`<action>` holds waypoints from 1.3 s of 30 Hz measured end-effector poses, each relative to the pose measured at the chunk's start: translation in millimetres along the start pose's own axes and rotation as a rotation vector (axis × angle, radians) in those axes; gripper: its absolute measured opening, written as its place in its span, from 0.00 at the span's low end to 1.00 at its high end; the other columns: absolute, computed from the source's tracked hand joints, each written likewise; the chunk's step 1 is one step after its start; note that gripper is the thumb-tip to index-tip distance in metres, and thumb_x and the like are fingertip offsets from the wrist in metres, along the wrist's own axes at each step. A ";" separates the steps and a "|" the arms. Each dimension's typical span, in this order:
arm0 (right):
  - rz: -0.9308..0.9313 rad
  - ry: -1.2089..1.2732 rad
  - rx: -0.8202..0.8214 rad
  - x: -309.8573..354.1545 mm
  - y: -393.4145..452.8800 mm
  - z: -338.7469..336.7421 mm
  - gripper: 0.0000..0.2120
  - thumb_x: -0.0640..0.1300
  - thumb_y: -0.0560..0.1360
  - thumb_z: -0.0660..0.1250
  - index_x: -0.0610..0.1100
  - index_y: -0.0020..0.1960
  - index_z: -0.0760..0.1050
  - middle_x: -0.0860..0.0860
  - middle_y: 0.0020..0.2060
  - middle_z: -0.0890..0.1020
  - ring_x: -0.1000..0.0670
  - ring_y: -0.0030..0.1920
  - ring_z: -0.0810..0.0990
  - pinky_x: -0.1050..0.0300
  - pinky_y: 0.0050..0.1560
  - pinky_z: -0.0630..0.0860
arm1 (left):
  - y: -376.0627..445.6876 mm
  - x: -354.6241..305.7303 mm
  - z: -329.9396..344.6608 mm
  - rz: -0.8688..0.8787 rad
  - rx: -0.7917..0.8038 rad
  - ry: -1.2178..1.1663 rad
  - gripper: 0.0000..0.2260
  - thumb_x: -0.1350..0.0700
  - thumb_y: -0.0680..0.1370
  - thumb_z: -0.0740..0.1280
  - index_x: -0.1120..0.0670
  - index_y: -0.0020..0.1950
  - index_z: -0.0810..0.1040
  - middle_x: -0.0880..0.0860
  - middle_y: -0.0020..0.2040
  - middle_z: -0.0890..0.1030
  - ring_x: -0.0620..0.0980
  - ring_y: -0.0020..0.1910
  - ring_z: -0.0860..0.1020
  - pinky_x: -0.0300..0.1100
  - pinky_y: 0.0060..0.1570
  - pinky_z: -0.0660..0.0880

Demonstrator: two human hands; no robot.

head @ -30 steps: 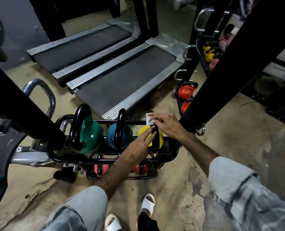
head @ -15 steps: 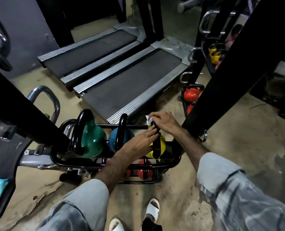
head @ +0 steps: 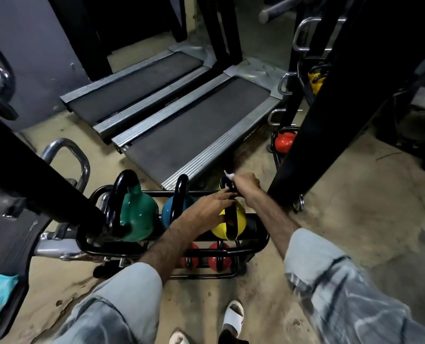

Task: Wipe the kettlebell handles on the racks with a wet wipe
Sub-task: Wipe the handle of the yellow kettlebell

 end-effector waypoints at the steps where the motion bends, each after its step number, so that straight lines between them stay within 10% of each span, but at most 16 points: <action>1: 0.041 0.077 0.001 -1.9 -4.7 0.4 0.15 0.51 0.70 0.72 0.39 0.45 0.82 0.46 0.41 0.84 0.45 0.41 0.84 0.57 0.36 0.80 | 0.4 -0.3 0.1 0.005 -0.007 -0.008 0.24 0.56 0.75 0.69 0.52 0.70 0.70 0.48 0.74 0.66 0.46 0.76 0.55 0.44 0.71 0.63; 8: 0.304 0.480 0.293 -12.7 -12.9 -2.9 0.14 0.40 0.78 0.57 0.41 0.35 0.73 0.48 0.20 0.74 0.51 0.17 0.71 0.68 0.18 0.67 | 1.4 1.5 4.4 -0.051 0.019 -0.017 0.26 0.53 0.74 0.71 0.52 0.71 0.70 0.49 0.73 0.67 0.47 0.75 0.60 0.49 0.68 0.67; 15: 0.335 0.532 0.367 -19.2 -3.8 12.3 0.15 0.51 0.75 0.62 0.40 0.47 0.81 0.46 0.39 0.82 0.48 0.35 0.81 0.63 0.39 0.78 | 1.6 -0.3 0.1 -0.046 0.046 -0.019 0.26 0.52 0.74 0.70 0.53 0.71 0.69 0.49 0.74 0.66 0.48 0.76 0.56 0.46 0.71 0.61; 24: 0.358 0.586 0.284 -16.0 -25.3 3.5 0.17 0.47 0.81 0.61 0.41 0.36 0.75 0.49 0.19 0.77 0.53 0.17 0.74 0.67 0.17 0.67 | 0.2 1.3 4.3 -0.052 0.022 -0.042 0.26 0.53 0.73 0.71 0.53 0.71 0.70 0.49 0.73 0.67 0.48 0.75 0.58 0.49 0.69 0.66; 39: 0.235 0.760 0.186 -9.7 -48.8 2.4 0.16 0.42 0.81 0.61 0.39 0.34 0.72 0.49 0.17 0.75 0.55 0.15 0.72 0.67 0.15 0.65 | -0.6 2.2 7.5 -0.061 0.007 -0.041 0.25 0.54 0.73 0.71 0.50 0.70 0.71 0.48 0.73 0.68 0.47 0.75 0.58 0.52 0.67 0.68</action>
Point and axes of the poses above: each hand's wrist, its own y-axis towards the middle knuckle, its own z-axis out of the palm, x = y × z, the point moved 1 cm from there along y, towards the middle knuckle
